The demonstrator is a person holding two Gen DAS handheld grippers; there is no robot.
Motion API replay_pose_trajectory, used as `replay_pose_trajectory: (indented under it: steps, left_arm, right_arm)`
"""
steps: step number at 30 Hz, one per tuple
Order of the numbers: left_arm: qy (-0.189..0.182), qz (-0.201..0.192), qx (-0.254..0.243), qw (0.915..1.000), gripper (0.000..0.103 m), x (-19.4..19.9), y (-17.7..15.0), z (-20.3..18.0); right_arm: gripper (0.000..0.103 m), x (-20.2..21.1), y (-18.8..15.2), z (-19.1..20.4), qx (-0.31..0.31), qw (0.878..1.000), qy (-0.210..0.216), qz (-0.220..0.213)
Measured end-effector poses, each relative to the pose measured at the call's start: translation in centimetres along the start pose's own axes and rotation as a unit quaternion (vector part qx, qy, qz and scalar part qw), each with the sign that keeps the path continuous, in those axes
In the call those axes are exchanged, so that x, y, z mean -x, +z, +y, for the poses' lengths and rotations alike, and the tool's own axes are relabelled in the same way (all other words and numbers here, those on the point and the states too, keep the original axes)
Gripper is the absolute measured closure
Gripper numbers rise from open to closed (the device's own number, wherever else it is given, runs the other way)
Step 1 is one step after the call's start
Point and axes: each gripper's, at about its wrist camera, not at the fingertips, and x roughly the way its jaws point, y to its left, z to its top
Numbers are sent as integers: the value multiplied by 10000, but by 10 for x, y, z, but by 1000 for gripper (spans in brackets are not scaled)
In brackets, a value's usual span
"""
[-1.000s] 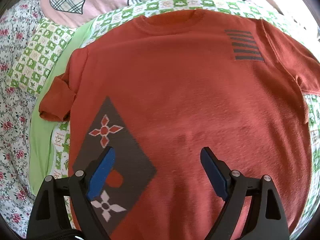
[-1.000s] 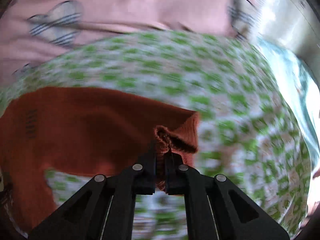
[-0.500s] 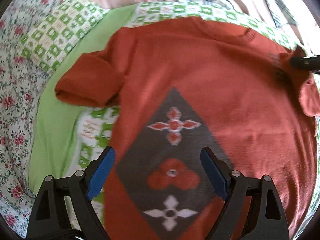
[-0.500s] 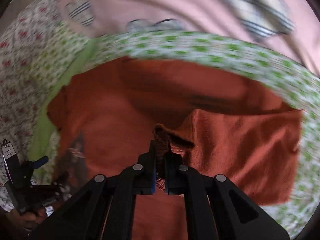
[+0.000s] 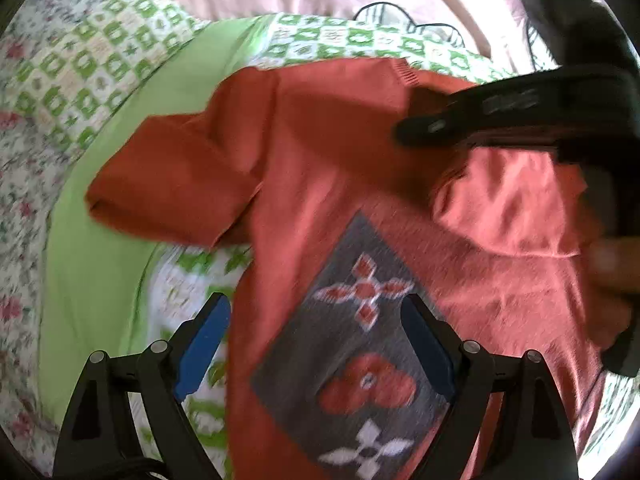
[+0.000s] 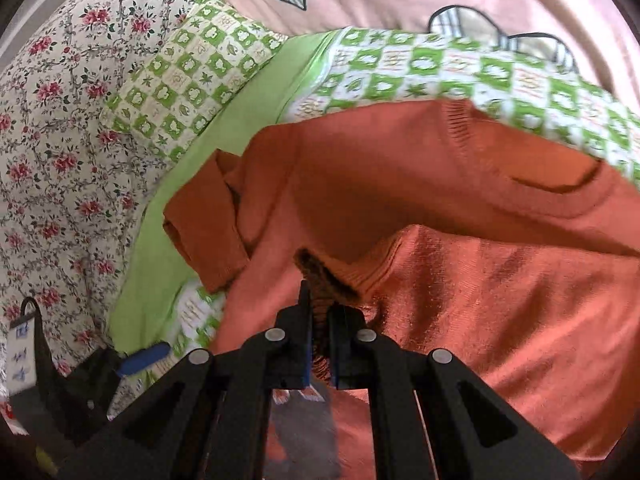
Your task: Fold small clothes
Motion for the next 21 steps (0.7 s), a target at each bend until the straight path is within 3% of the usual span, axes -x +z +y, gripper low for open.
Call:
replay_pose_trajectory:
  steps: [2, 4, 6, 13, 16, 18, 21]
  left_arm:
    - [-71, 25, -22, 10000, 15, -10, 9, -4]
    - [-139, 125, 26, 9998, 15, -27, 20, -6]
    - [-231, 266, 123, 9993, 15, -44, 28, -7]
    - [-395, 623, 461, 9962, 13, -100, 54, -13]
    - [-468, 428, 635, 9960, 13, -107, 67, -15]
    - [-574, 327, 679, 9955, 26, -110, 76, -18]
    - [-759, 174, 566, 9954, 79, -108, 88, -25]
  right_arm:
    - [86, -12, 2, -5, -100, 9998, -78, 132]
    - [66, -12, -1, -13, -269, 9994, -98, 182]
    - [54, -2, -7, -23, -373, 9992, -104, 89]
    - [53, 43, -47, -83, -818, 9949, -596, 50]
    - [53, 60, -71, -109, -1077, 9909, -799, 73]
    - [53, 67, -83, -119, -1231, 9888, -836, 78]
    - [53, 77, -99, -131, -1431, 9857, -893, 57]
